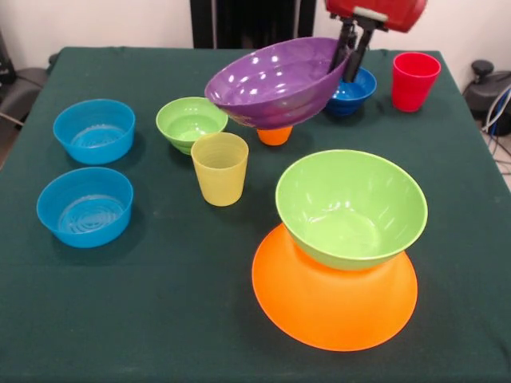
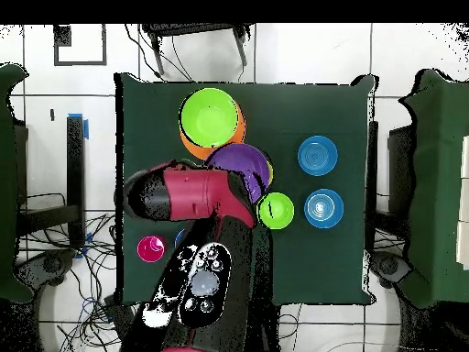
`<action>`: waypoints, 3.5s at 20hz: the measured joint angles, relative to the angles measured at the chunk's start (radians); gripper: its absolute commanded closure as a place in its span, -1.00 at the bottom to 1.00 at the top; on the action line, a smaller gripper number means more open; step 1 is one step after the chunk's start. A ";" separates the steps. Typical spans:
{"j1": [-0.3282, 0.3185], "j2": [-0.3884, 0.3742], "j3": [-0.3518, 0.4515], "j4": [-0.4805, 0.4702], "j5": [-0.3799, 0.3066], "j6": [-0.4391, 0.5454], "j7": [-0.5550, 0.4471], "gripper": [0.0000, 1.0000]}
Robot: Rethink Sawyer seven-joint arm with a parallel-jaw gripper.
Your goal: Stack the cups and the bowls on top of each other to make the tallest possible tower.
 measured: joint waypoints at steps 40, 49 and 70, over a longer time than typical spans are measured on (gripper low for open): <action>0.150 0.538 -0.140 -1.003 -0.028 0.549 0.000 1.00; 0.155 0.588 -0.192 -1.055 -0.027 0.549 0.000 1.00; 0.178 0.580 -0.244 -1.040 -0.027 0.549 0.000 1.00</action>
